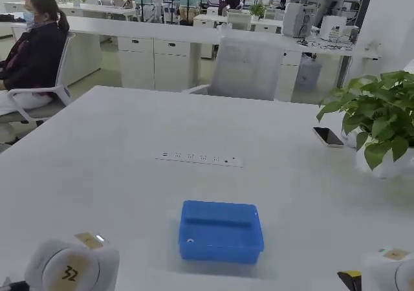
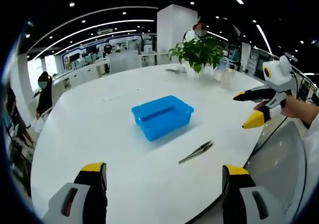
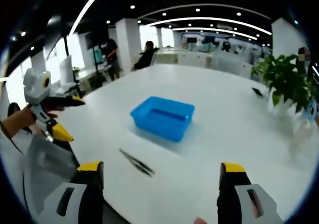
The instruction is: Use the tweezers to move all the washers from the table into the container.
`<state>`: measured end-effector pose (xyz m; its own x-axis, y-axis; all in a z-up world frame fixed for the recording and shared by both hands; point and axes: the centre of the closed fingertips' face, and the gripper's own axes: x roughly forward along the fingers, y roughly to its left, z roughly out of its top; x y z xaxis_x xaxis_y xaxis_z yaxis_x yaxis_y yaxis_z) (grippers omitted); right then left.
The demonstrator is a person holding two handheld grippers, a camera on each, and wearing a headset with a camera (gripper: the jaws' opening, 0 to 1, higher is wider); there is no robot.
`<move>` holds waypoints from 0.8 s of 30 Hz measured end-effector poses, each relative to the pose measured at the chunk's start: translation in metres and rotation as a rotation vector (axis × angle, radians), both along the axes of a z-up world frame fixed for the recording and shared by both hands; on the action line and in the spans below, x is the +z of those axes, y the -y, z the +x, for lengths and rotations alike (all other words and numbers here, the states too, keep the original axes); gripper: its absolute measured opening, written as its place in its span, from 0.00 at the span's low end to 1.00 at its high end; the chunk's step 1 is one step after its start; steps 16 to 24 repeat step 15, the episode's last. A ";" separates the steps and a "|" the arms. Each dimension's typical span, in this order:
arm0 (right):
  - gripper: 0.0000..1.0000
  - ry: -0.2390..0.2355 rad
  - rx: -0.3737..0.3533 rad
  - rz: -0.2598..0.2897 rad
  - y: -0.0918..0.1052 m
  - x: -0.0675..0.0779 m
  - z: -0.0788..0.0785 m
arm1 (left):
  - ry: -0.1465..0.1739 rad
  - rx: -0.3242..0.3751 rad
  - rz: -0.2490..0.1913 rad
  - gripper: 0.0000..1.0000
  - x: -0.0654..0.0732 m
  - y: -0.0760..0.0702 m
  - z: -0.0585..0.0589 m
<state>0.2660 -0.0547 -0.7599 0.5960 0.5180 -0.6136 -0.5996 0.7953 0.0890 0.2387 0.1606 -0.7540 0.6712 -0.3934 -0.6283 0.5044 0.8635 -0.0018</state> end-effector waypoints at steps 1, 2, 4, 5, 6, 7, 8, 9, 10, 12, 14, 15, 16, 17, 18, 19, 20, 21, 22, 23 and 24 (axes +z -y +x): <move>0.96 0.002 -0.001 -0.001 0.001 0.000 0.000 | -0.001 -0.001 0.001 0.99 0.000 0.000 -0.001; 0.96 0.001 0.000 -0.003 0.001 0.000 0.000 | 0.002 0.002 0.002 0.99 0.000 0.000 -0.001; 0.97 -0.003 -0.001 -0.011 0.003 -0.002 -0.001 | 0.008 0.003 0.005 0.99 0.001 0.000 -0.001; 0.97 -0.005 -0.002 -0.014 0.003 -0.003 -0.002 | 0.008 0.003 0.009 0.99 0.001 0.000 -0.001; 0.98 -0.007 -0.002 -0.016 0.005 -0.004 -0.001 | 0.007 0.003 0.013 0.99 0.000 0.000 -0.001; 0.98 -0.006 -0.004 -0.016 0.005 -0.004 -0.001 | 0.008 0.004 0.018 0.99 0.000 -0.001 -0.001; 0.99 -0.006 -0.006 -0.015 0.006 -0.004 -0.001 | 0.009 0.003 0.019 0.99 0.001 0.000 -0.001; 0.99 -0.005 -0.009 -0.014 0.006 -0.003 -0.001 | 0.008 0.004 0.018 0.99 0.001 0.000 -0.001; 0.99 -0.003 -0.011 -0.018 0.007 -0.003 -0.001 | 0.007 0.007 0.017 0.99 0.001 -0.001 -0.001; 0.99 -0.002 -0.013 -0.025 0.008 -0.004 -0.001 | 0.005 0.009 0.019 0.99 0.001 -0.001 -0.001; 0.99 -0.002 -0.018 -0.024 0.009 -0.003 -0.001 | 0.008 0.019 0.021 0.98 0.001 -0.003 -0.001; 0.99 -0.003 -0.019 -0.020 0.009 -0.003 -0.001 | 0.004 0.016 0.020 0.97 0.001 -0.003 -0.001; 0.99 -0.003 -0.019 -0.020 0.009 -0.003 -0.001 | 0.004 0.016 0.020 0.97 0.001 -0.003 -0.001; 0.99 -0.003 -0.019 -0.020 0.009 -0.003 -0.001 | 0.004 0.016 0.020 0.97 0.001 -0.003 -0.001; 0.99 -0.003 -0.019 -0.020 0.009 -0.003 -0.001 | 0.004 0.016 0.020 0.97 0.001 -0.003 -0.001; 0.99 -0.003 -0.019 -0.020 0.009 -0.003 -0.001 | 0.004 0.016 0.020 0.97 0.001 -0.003 -0.001; 0.99 -0.003 -0.019 -0.020 0.009 -0.003 -0.001 | 0.004 0.016 0.020 0.97 0.001 -0.003 -0.001; 0.99 -0.003 -0.019 -0.020 0.009 -0.003 -0.001 | 0.004 0.016 0.020 0.97 0.001 -0.003 -0.001; 0.99 -0.003 -0.019 -0.020 0.009 -0.003 -0.001 | 0.004 0.016 0.020 0.97 0.001 -0.003 -0.001; 0.99 -0.003 -0.019 -0.020 0.009 -0.003 -0.001 | 0.004 0.016 0.020 0.97 0.001 -0.003 -0.001; 0.99 -0.003 -0.019 -0.020 0.009 -0.003 -0.001 | 0.004 0.016 0.020 0.97 0.001 -0.003 -0.001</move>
